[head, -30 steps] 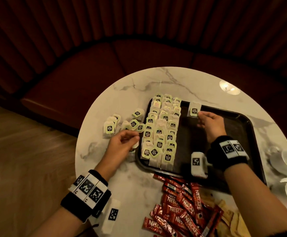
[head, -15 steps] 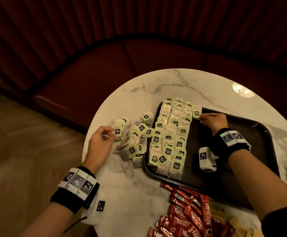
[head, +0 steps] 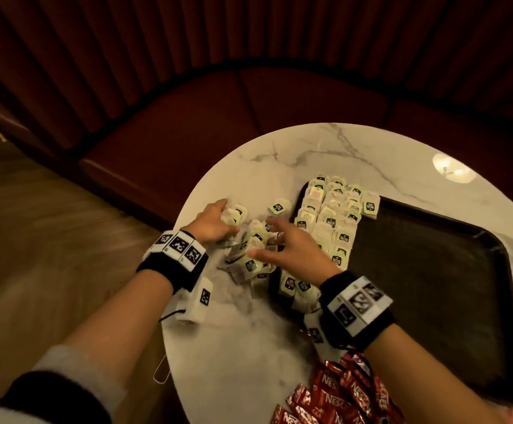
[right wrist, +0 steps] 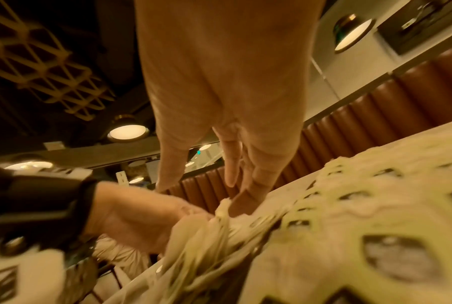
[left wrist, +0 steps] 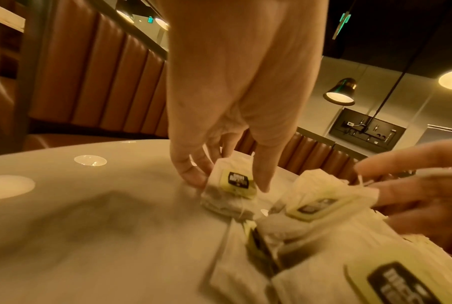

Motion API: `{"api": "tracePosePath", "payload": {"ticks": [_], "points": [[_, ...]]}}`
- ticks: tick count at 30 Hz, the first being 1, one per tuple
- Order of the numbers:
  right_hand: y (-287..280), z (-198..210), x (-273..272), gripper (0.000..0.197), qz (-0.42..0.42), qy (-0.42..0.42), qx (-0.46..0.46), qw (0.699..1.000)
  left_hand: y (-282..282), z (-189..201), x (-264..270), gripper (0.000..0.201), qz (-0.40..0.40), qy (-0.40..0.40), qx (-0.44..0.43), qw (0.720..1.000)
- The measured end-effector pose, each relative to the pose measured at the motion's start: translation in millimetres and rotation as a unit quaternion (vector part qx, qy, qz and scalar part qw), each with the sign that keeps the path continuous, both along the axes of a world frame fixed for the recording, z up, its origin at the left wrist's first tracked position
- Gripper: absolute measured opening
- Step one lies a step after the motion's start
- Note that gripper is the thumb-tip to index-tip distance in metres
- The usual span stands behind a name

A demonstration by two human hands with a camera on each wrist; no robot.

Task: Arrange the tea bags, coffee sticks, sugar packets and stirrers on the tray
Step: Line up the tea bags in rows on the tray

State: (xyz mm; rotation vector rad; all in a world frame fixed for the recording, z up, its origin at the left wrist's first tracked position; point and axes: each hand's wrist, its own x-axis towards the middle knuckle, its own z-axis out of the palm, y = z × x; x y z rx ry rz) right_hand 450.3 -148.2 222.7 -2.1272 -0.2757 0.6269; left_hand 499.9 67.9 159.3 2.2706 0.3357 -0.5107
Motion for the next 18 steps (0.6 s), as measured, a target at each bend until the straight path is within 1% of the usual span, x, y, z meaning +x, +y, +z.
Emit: {"api": "tracePosePath", "payload": {"ticks": [2,3,5,7,10,12,14,16,18], "points": [[17,-14,-3,0.083,-0.009,-0.021,-0.026,0.999,-3,2,2,0.088,-0.004,-0.007,0.003,1.000],[23,-20,-4,0.086,-0.022,-0.031,-0.040,0.998,-5,3,2,0.086,-0.001,-0.009,0.012,1.000],[33,-26,-7,0.086,-0.052,-0.041,-0.050,0.997,-8,2,-1,0.078,0.018,-0.016,0.026,0.999],[41,-28,-10,0.082,-0.077,-0.050,-0.056,0.994,-10,2,-6,0.065,0.051,-0.022,0.030,0.998],[50,-30,-14,0.072,-0.093,-0.060,-0.067,0.992,-9,5,-12,0.059,0.101,-0.020,0.011,0.995],[53,-34,-16,0.060,-0.098,-0.061,-0.068,0.991,-9,7,-16,0.057,0.123,-0.017,-0.006,0.992],[54,-35,-17,0.048,-0.099,-0.057,-0.061,0.992,-8,6,-21,0.051,0.141,-0.023,-0.034,0.989],[54,-36,-17,0.036,-0.099,-0.049,-0.049,0.993,-8,5,-26,0.038,0.142,-0.043,-0.051,0.988],[51,-34,-18,0.028,-0.098,-0.043,-0.032,0.994,-10,5,-32,0.023,0.128,-0.072,-0.042,0.988]]}}
